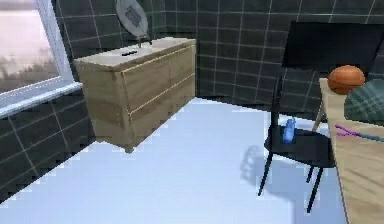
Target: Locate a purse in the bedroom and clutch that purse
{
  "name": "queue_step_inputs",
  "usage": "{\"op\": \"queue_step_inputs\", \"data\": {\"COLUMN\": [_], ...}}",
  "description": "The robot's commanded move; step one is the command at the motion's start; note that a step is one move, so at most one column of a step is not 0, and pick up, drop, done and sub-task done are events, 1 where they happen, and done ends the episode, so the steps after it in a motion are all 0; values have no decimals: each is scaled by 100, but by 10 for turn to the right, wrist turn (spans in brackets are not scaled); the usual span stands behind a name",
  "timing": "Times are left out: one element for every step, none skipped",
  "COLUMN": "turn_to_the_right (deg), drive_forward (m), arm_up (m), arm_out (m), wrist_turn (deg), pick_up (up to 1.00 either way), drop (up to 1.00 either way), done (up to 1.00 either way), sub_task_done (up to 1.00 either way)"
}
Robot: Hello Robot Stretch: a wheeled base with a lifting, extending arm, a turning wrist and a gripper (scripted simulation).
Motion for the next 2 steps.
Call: {"op": "queue_step_inputs", "data": {"turn_to_the_right": [0,-450], "drive_forward": [40,0], "arm_up": [0,0], "arm_out": [0,0], "wrist_turn": [0,0], "pick_up": [0,0], "drop": [0,0], "done": [0,0], "sub_task_done": [0,0]}}
